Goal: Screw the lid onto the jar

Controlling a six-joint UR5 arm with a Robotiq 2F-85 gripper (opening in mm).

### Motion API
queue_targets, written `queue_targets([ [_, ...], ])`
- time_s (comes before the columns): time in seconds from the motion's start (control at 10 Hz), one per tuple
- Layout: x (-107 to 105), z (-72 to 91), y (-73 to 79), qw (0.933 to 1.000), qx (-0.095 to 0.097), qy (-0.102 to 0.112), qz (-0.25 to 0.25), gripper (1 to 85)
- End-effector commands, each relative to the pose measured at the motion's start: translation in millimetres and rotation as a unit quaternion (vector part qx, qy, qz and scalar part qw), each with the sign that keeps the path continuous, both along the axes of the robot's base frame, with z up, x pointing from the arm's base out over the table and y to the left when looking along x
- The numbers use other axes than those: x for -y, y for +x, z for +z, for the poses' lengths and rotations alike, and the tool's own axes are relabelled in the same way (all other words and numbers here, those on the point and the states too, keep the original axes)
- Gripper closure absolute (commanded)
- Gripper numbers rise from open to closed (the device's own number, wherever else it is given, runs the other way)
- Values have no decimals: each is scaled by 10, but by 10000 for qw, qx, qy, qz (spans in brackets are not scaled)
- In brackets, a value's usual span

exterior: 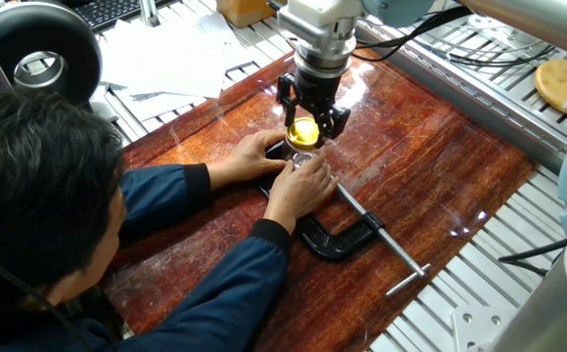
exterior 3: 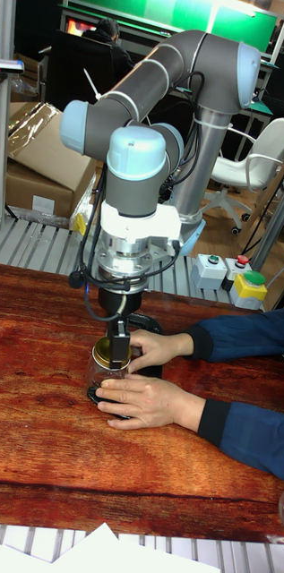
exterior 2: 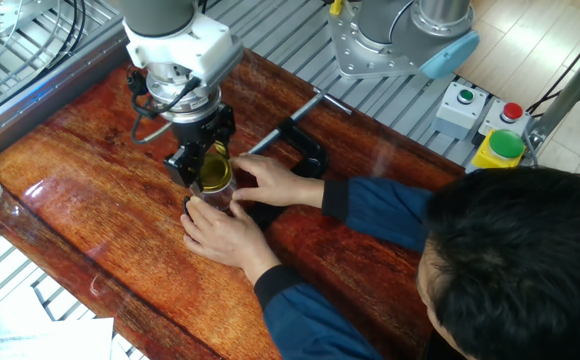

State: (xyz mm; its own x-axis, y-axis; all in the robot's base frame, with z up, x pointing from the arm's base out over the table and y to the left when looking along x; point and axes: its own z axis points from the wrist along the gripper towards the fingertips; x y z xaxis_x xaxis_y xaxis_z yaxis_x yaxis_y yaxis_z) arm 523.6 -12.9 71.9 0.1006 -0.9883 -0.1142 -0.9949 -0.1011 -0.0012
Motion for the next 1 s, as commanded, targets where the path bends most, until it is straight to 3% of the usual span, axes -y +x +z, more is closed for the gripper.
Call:
queue_targets([
  [0.0,-16,18,-22,9994,-92,50,-323,210],
  [0.5,-62,12,-85,9953,-306,86,-912,210],
  [0.9,-13,23,-98,9867,-533,79,-1533,207],
])
